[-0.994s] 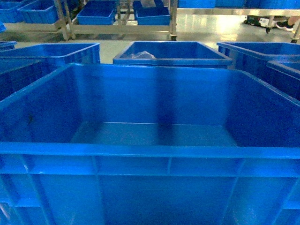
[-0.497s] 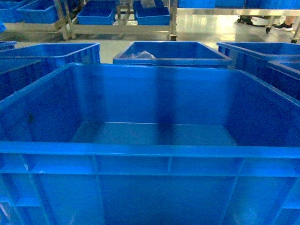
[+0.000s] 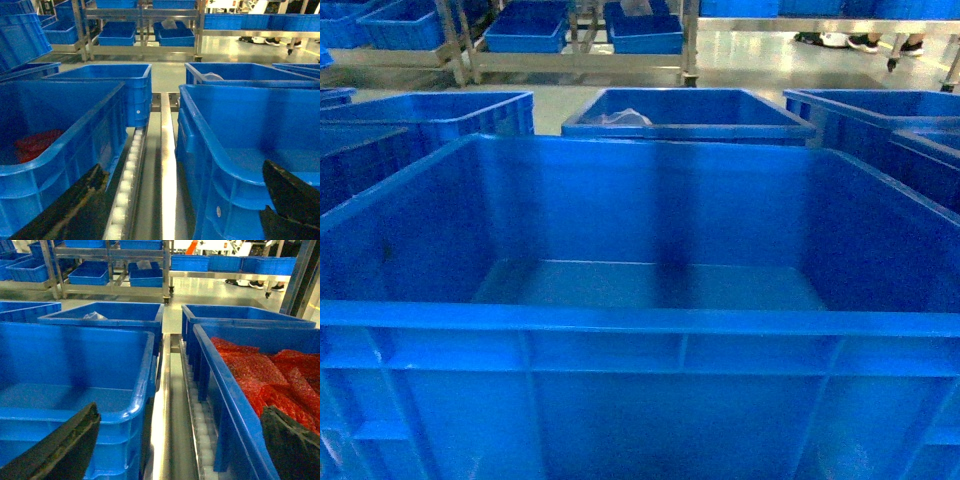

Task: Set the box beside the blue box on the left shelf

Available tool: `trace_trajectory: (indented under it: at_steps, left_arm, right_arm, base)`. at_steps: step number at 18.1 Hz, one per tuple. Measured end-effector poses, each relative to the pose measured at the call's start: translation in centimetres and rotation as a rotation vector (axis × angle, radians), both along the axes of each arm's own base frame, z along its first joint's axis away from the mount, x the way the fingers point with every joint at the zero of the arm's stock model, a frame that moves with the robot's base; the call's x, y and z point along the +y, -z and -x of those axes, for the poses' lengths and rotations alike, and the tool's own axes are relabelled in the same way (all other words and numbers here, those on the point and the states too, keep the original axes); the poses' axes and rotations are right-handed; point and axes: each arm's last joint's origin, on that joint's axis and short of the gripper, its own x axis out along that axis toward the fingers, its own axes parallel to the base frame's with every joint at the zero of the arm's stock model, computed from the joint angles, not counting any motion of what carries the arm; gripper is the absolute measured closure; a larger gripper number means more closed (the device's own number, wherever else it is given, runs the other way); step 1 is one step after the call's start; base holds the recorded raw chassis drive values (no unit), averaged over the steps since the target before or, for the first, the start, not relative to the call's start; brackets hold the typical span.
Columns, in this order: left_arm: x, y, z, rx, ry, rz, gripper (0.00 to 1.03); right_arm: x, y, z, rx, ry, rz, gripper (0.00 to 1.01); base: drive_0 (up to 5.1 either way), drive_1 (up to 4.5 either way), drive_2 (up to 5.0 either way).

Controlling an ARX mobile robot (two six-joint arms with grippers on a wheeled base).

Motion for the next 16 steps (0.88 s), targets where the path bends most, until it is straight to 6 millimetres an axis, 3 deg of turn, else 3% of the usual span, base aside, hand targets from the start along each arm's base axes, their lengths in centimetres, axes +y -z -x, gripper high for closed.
trace_trajectory:
  at_steps: [3,16]
  left_arm:
    - [0.0,0.0,0.0,0.0,0.0,-0.002,0.03]
    - [0.0,0.0,0.0,0.0,0.0,-0.001,0.05]
  right_arm:
    - [0.0,0.0,0.0,0.0,0.0,0.0,0.02]
    - [0.0,0.0,0.0,0.0,0.0,0.0,0.03]
  base:
    - [0.0,0.0,0.0]
    - [0.0,0.0,0.0]
